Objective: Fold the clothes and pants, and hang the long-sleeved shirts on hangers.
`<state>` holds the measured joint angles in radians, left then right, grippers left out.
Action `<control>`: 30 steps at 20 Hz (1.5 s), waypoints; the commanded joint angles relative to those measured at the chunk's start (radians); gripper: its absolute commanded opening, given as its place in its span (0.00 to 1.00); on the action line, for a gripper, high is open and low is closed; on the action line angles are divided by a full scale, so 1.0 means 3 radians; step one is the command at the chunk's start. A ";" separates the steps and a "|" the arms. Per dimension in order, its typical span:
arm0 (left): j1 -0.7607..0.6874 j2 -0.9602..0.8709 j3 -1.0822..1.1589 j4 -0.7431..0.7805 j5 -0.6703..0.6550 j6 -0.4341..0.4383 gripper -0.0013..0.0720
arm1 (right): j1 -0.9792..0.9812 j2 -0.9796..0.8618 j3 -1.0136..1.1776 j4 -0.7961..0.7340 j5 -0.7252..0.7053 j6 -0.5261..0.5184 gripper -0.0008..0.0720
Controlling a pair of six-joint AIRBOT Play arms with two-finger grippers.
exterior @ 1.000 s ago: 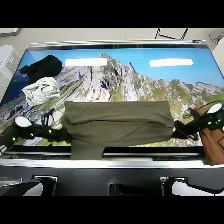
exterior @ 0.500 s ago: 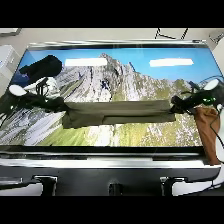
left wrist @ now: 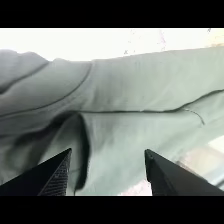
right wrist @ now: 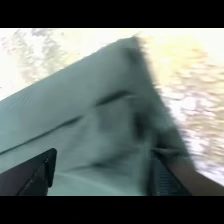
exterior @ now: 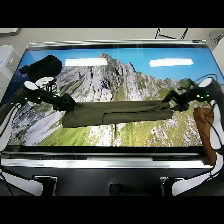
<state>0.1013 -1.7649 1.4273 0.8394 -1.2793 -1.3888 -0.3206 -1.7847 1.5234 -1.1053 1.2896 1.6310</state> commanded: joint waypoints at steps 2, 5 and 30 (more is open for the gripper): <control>0.0155 0.0173 0.0093 -0.0032 -0.0257 0.0004 0.75 | -0.0399 -0.0079 0.0032 0.0050 0.0478 -0.0179 0.99; 0.0092 0.0397 0.0093 -0.0033 -0.0248 0.0004 0.75 | -0.0387 -0.0219 0.0032 0.0282 0.0458 -0.0343 0.99; -0.2584 -0.0628 0.0086 -0.1760 0.2296 -0.0758 0.05 | 0.0753 0.1784 0.0042 0.1141 0.0646 -0.0506 0.07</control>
<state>-0.5735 -1.8793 1.4521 0.5323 -0.6979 -1.5970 -0.1589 -1.3590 1.5352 -0.7685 1.4960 1.4433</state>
